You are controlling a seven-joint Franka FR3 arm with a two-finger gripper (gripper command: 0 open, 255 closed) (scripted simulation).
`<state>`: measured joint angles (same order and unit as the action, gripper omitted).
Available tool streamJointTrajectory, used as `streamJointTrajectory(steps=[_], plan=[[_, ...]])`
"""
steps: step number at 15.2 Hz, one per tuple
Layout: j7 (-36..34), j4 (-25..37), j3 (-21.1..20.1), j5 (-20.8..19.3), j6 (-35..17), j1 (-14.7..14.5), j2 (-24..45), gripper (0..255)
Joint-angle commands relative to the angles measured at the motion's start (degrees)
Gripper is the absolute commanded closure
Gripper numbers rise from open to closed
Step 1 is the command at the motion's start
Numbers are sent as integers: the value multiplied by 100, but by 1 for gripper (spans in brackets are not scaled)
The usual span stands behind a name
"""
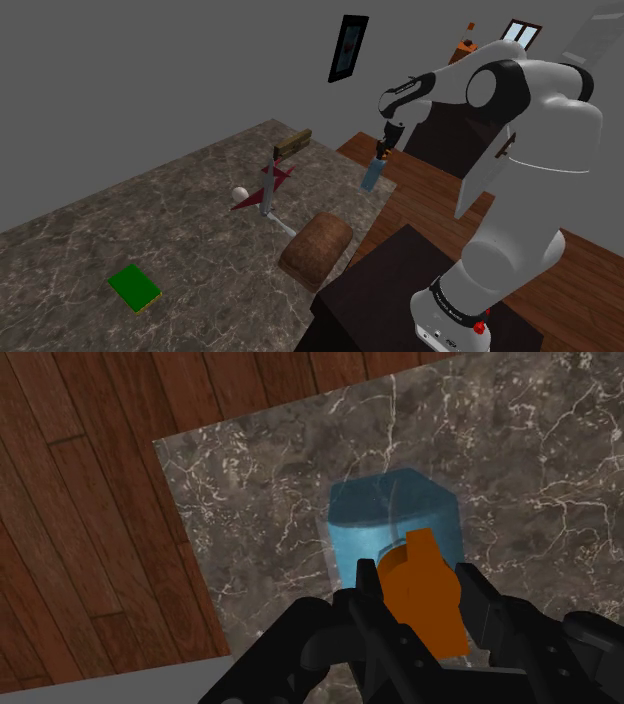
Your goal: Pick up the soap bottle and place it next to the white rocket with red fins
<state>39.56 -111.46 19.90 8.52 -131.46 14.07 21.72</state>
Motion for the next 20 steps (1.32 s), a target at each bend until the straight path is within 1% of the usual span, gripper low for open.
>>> streamJointTrajectory(steps=[1, 20], plan=[[-28, 65, 21, -43, 140, -14, -81, 255], [-236, 658, 152, -383, 1389, -112, -784, 255]])
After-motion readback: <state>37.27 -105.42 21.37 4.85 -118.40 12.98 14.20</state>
